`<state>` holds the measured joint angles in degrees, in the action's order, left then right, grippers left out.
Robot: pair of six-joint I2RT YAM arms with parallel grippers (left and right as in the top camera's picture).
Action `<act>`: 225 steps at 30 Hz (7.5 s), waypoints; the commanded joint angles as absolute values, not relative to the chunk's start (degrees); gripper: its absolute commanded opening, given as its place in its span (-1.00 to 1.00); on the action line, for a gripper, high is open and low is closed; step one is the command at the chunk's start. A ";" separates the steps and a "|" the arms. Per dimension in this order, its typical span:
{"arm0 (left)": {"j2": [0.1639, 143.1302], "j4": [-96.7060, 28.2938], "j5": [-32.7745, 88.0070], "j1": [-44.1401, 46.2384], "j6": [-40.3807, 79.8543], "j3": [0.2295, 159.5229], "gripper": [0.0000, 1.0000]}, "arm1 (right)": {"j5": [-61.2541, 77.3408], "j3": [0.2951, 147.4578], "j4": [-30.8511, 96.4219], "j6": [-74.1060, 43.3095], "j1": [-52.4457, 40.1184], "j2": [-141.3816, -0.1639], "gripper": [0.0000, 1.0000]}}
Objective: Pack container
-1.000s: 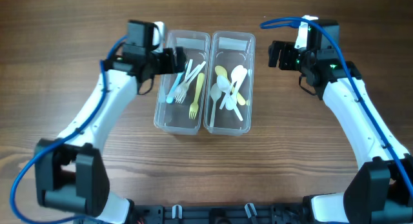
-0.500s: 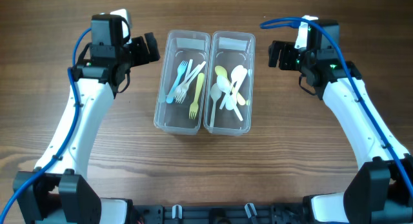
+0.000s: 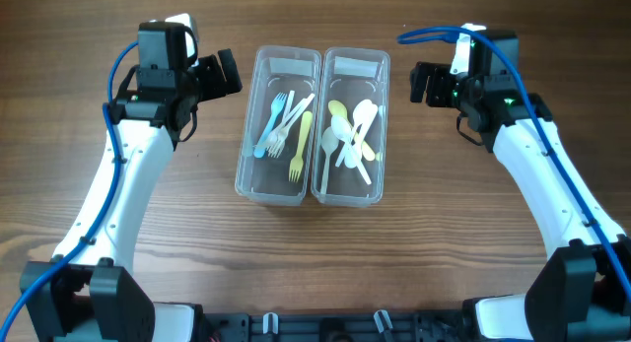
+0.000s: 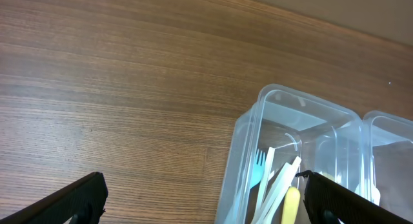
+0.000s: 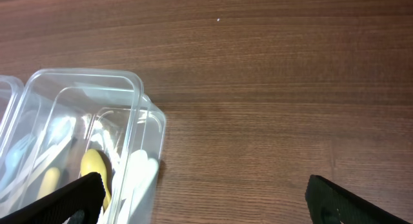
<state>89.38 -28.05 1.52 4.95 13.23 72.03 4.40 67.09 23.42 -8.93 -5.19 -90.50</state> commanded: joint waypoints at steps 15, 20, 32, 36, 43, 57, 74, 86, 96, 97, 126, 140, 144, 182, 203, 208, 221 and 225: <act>88.92 -28.05 0.95 4.86 13.96 72.12 0.99 | 3.62 67.11 24.34 -8.36 -7.88 -53.15 1.00; 88.92 -28.05 0.95 4.86 13.96 72.12 1.00 | 3.62 67.11 24.47 -8.34 -7.88 -39.00 0.99; 88.92 -28.08 0.95 4.86 13.96 72.12 0.99 | 1.02 66.98 23.88 -8.32 -7.86 -20.36 1.00; 88.92 -28.05 0.95 4.86 13.96 72.12 0.99 | -1.23 66.43 19.40 -8.03 -7.86 -19.29 0.99; 88.92 -28.05 0.95 4.86 13.96 72.12 0.99 | -1.48 57.76 12.80 -7.81 -7.79 -19.14 0.99; 88.92 -28.05 0.95 4.86 13.96 72.12 0.99 | 0.25 22.83 -11.79 -4.10 -4.45 -5.67 1.00; 88.92 -28.05 0.95 4.86 13.96 72.12 1.00 | 8.40 3.62 -14.83 9.72 -3.77 -0.21 0.99; 88.92 -28.05 0.95 4.86 13.96 72.12 1.00 | -4.43 0.30 -11.70 -5.15 -3.66 -0.19 0.99; 88.92 -28.05 0.95 4.86 13.96 72.12 0.99 | -5.17 0.30 -3.75 -11.64 -3.66 -0.19 1.00; 88.92 -28.05 0.95 4.86 13.96 72.12 0.99 | -5.17 0.30 -3.68 -12.03 -3.66 -0.19 0.99; 88.92 -28.05 0.95 4.86 13.96 72.12 0.99 | -5.15 0.30 -0.95 -12.05 -3.68 -0.21 1.00; 81.45 -31.16 0.95 5.04 13.96 72.12 0.99 | -5.15 0.30 -0.95 -12.05 -3.68 -0.27 0.99; 70.24 -34.98 0.95 5.02 13.96 72.12 1.00 | -5.15 0.30 -0.95 -12.05 -3.68 -0.27 1.00; 9.23 -30.92 -6.02 -0.23 12.47 39.42 1.00 | -5.15 0.30 -0.95 -12.05 -3.68 -0.27 1.00; 0.21 -17.41 -4.99 -0.23 12.45 12.53 0.99 | -5.15 0.30 -0.95 -12.05 -3.68 -0.27 1.00; 0.19 -15.18 -4.93 -0.23 12.49 8.38 0.99 | -5.15 0.30 -0.95 -12.05 -3.68 -0.27 1.00; 0.19 -12.38 -3.33 -0.21 12.43 3.95 1.00 | -5.15 0.30 -0.95 -12.05 -3.68 -0.27 1.00; 0.19 -12.34 0.23 -0.21 9.02 3.95 0.99 | -5.15 0.30 -0.95 -12.05 -3.68 -0.27 0.99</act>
<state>0.84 -12.75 -3.92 0.19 12.58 4.64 -4.14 0.36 -0.80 -10.94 -3.90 -0.99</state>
